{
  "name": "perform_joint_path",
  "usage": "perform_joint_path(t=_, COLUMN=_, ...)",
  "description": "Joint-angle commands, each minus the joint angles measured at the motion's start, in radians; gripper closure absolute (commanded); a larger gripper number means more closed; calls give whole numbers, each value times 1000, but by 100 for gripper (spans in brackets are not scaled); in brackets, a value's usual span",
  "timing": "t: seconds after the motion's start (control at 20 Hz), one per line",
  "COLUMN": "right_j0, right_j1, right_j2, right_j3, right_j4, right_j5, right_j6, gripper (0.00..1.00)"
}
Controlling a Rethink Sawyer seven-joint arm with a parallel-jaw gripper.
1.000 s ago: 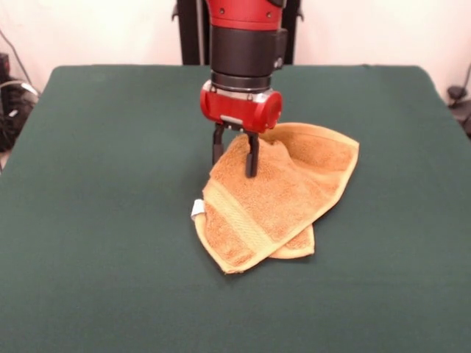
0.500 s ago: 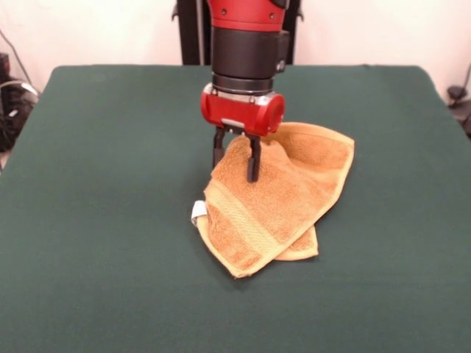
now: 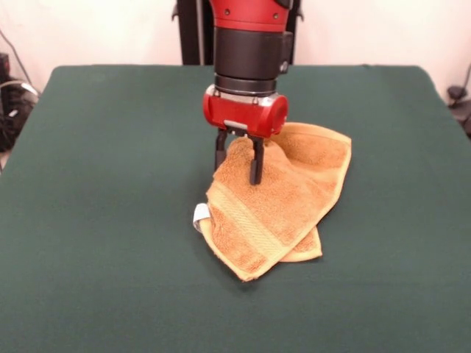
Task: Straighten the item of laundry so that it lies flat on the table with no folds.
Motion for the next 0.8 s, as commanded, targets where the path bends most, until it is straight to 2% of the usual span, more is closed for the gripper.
perform_joint_path(t=0.05, right_j0=48, right_j1=84, right_j2=41, right_j3=-36, right_j4=-13, right_j5=63, right_j6=26, gripper=0)
perform_joint_path(t=0.8, right_j0=33, right_j1=71, right_j2=54, right_j3=-45, right_j4=-8, right_j5=98, right_j6=11, gripper=0)
